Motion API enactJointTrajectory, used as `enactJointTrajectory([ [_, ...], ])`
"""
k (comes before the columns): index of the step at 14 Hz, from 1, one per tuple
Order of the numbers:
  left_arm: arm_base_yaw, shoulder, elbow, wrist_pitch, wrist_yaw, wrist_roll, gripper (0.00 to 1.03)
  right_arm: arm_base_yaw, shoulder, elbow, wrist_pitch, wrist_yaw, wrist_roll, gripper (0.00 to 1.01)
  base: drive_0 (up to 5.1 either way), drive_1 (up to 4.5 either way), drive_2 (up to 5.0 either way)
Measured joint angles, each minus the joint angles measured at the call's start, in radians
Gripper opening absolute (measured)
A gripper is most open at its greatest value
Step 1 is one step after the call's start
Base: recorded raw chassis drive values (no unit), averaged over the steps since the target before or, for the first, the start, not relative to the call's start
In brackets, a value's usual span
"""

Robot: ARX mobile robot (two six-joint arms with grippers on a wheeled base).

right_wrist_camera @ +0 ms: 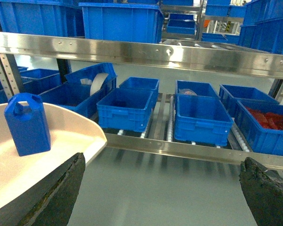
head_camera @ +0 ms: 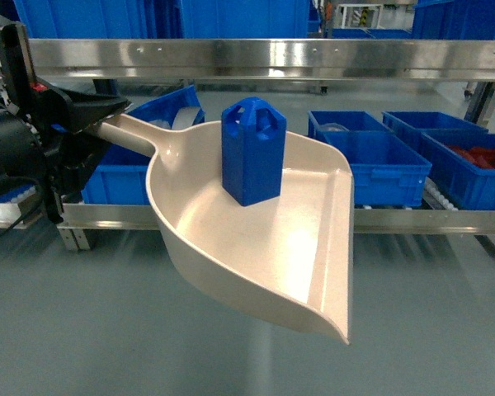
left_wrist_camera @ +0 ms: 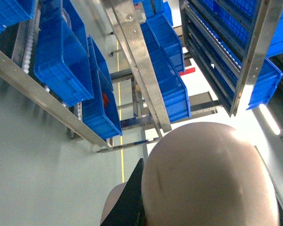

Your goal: Place part in tray to right shelf

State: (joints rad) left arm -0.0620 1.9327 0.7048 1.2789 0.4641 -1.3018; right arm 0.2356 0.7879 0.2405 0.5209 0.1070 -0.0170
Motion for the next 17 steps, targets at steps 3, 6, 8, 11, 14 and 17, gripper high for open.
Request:
enactJointTrajectory([
  [3, 0.001, 0.0, 0.0, 0.0, 0.003, 0.0, 0.16, 0.0, 0.002, 0.0, 0.0, 0.0, 0.0, 0.98, 0.0, 0.0, 0.0],
  [6, 0.006, 0.0, 0.0, 0.001, -0.003, 0.0, 0.16, 0.0, 0.002, 0.0, 0.0, 0.0, 0.0, 0.98, 0.0, 0.0, 0.0],
  [8, 0.005, 0.0, 0.0, 0.001, -0.003, 0.0, 0.16, 0.0, 0.002, 0.0, 0.0, 0.0, 0.0, 0.98, 0.0, 0.0, 0.0],
  [11, 0.006, 0.0, 0.0, 0.004, -0.004, 0.0, 0.16, 0.0, 0.002, 0.0, 0.002, 0.0, 0.0, 0.98, 0.0, 0.0, 0.0],
  [14, 0.006, 0.0, 0.0, 0.001, -0.003, 0.0, 0.16, 0.0, 0.002, 0.0, -0.001, -0.002, 0.0, 0.98, 0.0, 0.0, 0.0],
  [17, 0.006, 0.0, 0.0, 0.0, -0.003, 0.0, 0.16, 0.0, 0.002, 0.0, -0.001, -0.002, 0.0, 0.98, 0.0, 0.0, 0.0],
])
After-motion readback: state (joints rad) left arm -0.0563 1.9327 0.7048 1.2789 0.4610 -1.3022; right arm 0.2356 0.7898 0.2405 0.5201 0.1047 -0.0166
